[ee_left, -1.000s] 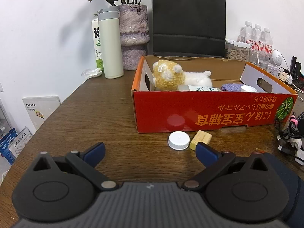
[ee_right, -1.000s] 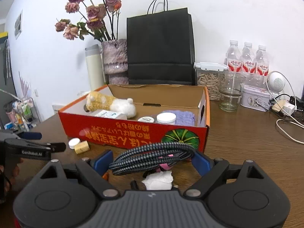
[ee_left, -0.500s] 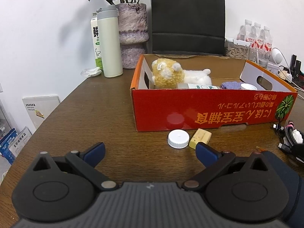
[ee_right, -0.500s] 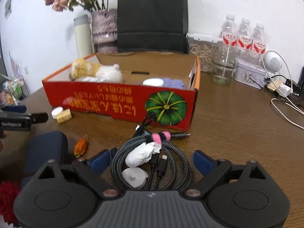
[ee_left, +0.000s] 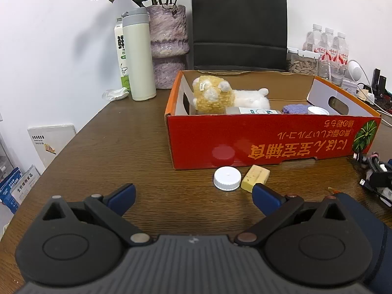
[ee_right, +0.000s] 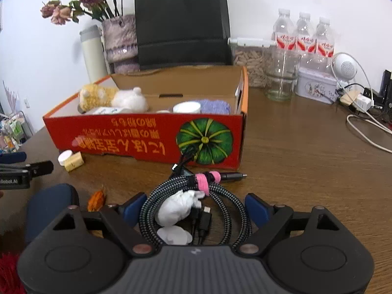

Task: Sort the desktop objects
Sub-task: 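Grasp the small yellow block with the left gripper while the right gripper grasps the black braided cable, then carry the yellow block into the box with the left gripper while the right gripper drops the cable in, then move both grippers back to the white cap and tissue on the table, then grasp the white bottle cap with the left gripper while the right gripper grasps the white tissue, then carry the white cap into the box with the left gripper while the right gripper drops the tissue in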

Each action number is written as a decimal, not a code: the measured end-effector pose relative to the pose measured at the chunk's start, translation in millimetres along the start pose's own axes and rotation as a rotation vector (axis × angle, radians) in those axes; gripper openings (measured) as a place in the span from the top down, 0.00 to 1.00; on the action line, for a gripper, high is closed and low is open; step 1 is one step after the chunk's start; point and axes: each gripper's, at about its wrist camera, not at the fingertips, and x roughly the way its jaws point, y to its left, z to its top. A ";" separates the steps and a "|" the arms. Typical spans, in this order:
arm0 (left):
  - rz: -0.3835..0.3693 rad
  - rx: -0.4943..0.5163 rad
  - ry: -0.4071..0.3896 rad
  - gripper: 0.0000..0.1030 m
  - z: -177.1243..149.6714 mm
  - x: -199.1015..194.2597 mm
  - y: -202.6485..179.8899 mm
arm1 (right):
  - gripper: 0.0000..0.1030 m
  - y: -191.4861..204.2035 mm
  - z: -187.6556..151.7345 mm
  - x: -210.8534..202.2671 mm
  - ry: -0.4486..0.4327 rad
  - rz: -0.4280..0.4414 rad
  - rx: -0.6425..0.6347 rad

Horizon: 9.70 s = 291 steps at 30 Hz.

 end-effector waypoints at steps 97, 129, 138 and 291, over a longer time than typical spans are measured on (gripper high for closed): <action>-0.123 0.120 -0.173 0.79 105.3 80.1 -80.6 | 0.16 13.2 103.6 79.2 -0.187 -0.018 -0.061; 0.054 0.079 -0.316 0.00 90.3 52.5 -73.9 | 0.00 18.0 94.0 66.1 -0.228 -0.035 -0.062; 0.073 0.079 -0.319 0.00 81.1 37.2 -69.8 | 0.00 28.2 92.2 52.7 -0.251 -0.044 -0.084; 0.002 0.030 -0.214 0.72 96.7 10.4 -63.3 | 0.79 33.5 88.8 -4.6 -0.375 0.053 -0.009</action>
